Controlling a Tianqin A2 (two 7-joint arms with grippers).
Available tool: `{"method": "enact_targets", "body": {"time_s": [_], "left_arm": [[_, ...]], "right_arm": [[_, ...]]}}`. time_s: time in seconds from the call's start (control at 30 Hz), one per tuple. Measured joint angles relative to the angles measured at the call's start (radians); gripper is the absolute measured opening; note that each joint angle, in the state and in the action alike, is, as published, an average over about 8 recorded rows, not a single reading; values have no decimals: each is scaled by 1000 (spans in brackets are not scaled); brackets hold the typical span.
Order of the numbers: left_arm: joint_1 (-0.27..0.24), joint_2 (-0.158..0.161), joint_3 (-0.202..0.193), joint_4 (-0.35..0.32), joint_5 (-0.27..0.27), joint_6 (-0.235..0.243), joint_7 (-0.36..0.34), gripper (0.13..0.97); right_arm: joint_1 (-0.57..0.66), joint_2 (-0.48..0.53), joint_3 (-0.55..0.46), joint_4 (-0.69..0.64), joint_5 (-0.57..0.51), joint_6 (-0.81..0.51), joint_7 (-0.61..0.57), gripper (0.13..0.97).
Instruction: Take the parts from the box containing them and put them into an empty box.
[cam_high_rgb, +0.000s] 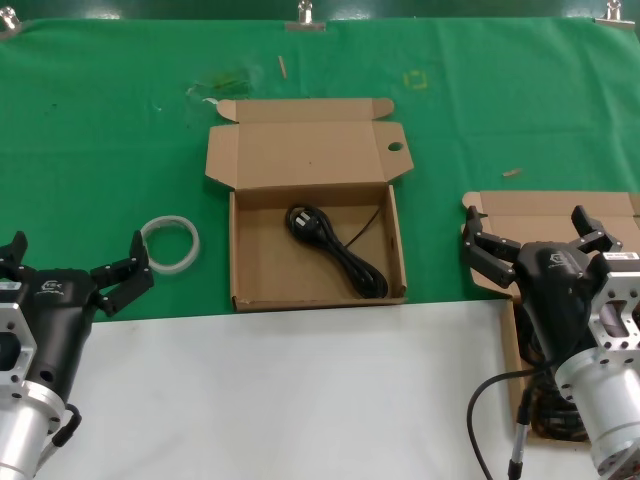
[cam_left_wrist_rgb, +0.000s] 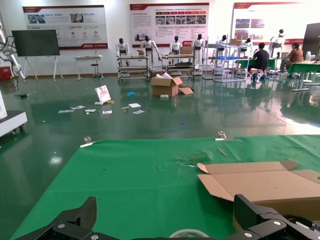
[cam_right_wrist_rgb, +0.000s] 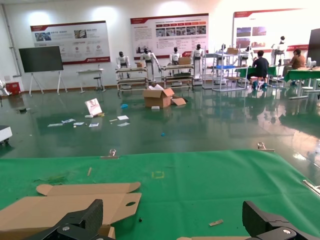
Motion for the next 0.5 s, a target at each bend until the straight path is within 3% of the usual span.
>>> {"method": "enact_targets", "body": {"time_s": [0.5], "left_arm": [[0,0,0,0,0,0,0,966]], "right_arm": [[0,0,0,0,0,0,0,966]]}}
